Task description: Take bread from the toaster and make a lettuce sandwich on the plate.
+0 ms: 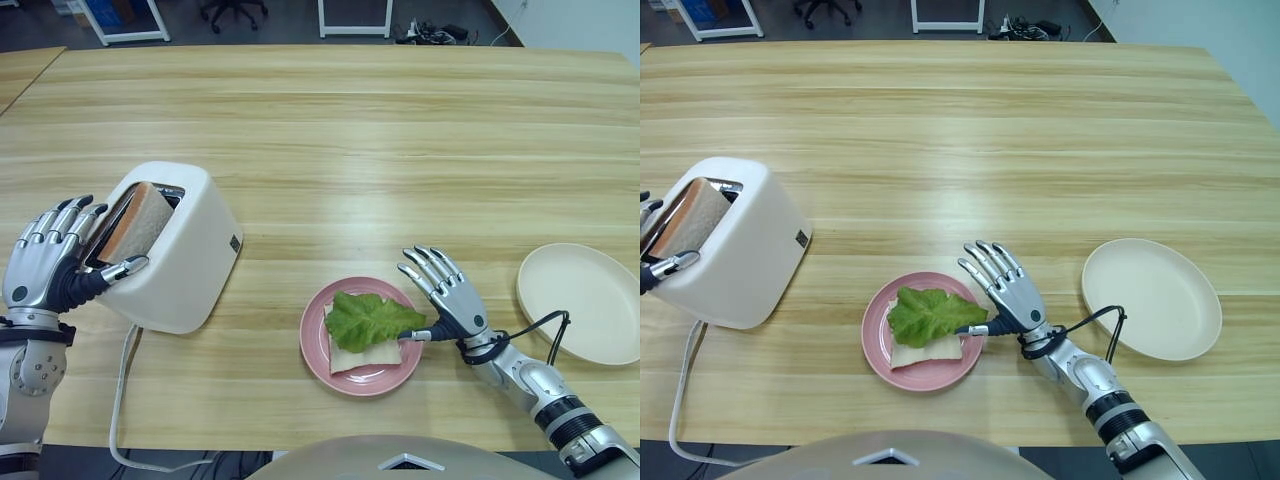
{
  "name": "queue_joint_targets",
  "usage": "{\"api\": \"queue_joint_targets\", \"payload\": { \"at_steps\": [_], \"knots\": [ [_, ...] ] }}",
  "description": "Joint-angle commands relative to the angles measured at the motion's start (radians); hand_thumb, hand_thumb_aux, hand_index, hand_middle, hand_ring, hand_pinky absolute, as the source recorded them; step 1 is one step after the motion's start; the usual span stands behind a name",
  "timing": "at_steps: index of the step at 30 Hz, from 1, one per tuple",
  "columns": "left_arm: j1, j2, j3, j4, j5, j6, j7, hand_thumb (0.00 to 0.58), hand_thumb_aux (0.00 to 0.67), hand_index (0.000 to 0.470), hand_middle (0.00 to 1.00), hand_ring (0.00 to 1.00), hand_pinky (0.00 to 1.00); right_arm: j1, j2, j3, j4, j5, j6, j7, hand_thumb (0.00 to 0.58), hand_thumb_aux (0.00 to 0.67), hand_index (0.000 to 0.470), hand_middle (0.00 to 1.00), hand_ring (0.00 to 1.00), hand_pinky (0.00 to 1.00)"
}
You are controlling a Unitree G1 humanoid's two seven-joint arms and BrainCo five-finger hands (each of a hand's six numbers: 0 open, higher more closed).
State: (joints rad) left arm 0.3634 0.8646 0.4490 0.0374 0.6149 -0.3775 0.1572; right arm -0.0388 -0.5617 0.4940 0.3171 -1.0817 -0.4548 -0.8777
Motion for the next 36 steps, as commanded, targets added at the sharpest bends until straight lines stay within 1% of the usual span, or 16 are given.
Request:
{"api": "queue_joint_targets", "payload": {
  "at_steps": [1,6,14,21,25,30,31,32,33,34,35,36],
  "knots": [
    [0.029,0.022,-0.027,0.030,0.015,-0.029,-0.025,0.580,0.670,0.470,0.00,0.00,0.00,0.000,-0.011,0.001,0.002,0.000,0.000,0.010,0.000,0.000,0.000,0.00,0.00,0.00],
    [-0.013,0.007,-0.018,0.034,0.005,-0.022,0.021,0.580,0.670,0.470,0.00,0.00,0.00,0.008,-0.015,-0.002,-0.003,0.003,-0.001,0.010,0.000,0.000,0.000,0.00,0.00,0.00],
    [-0.081,-0.057,0.007,0.047,-0.069,-0.003,0.070,0.580,0.670,0.470,0.00,0.00,0.00,0.009,-0.013,0.000,0.002,0.005,-0.001,0.007,0.000,0.000,0.000,0.00,0.00,0.00],
    [-0.200,-0.116,0.022,0.067,-0.163,0.009,0.115,0.580,0.670,0.470,0.00,0.00,0.00,0.005,-0.011,-0.003,0.009,0.005,0.001,-0.003,0.000,0.000,0.000,0.00,0.00,0.00],
    [-0.242,-0.146,0.034,0.047,-0.213,0.010,0.118,0.580,0.670,0.470,0.00,0.00,0.00,0.003,-0.009,-0.003,0.010,0.006,0.003,-0.006,0.000,0.000,0.000,0.00,0.00,0.00],
    [-0.254,-0.162,0.023,0.050,-0.224,-0.001,0.109,0.580,0.670,0.470,0.00,0.00,0.00,0.003,-0.005,0.000,0.014,0.006,0.004,-0.009,0.000,0.000,0.000,0.00,0.00,0.00],
    [-0.248,-0.165,0.015,0.051,-0.227,-0.004,0.098,0.580,0.670,0.470,0.16,0.16,0.16,0.002,-0.004,0.001,0.014,0.005,0.004,-0.008,0.000,0.000,0.000,0.00,0.00,0.00],
    [-0.241,-0.166,0.009,0.050,-0.229,-0.006,0.088,0.580,0.670,0.470,0.37,0.37,0.37,0.002,-0.004,0.001,0.015,0.005,0.004,-0.008,0.000,0.000,0.000,0.00,0.00,0.00],
    [-0.233,-0.168,0.003,0.048,-0.232,-0.009,0.076,0.580,0.670,0.470,0.68,0.68,0.68,0.002,-0.004,0.001,0.015,0.005,0.004,-0.008,0.000,0.000,0.000,0.00,0.00,0.00],
    [-0.224,-0.167,-0.003,0.045,-0.235,-0.013,0.062,0.580,0.670,0.470,0.91,0.91,0.91,0.003,-0.004,0.001,0.014,0.005,0.004,-0.008,0.000,0.000,0.000,0.00,0.00,0.00],
    [-0.214,-0.167,-0.007,0.040,-0.235,-0.017,0.052,0.580,0.670,0.470,1.00,1.00,1.00,0.003,-0.004,0.000,0.014,0.005,0.004,-0.009,0.000,0.000,0.000,0.00,0.00,0.00],
    [-0.203,-0.165,-0.010,0.034,-0.237,-0.022,0.038,0.580,0.670,0.470,1.00,1.00,1.00,0.003,-0.004,0.000,0.015,0.005,0.004,-0.009,0.000,0.000,0.000,0.00,0.00,0.00]
  ]
}}
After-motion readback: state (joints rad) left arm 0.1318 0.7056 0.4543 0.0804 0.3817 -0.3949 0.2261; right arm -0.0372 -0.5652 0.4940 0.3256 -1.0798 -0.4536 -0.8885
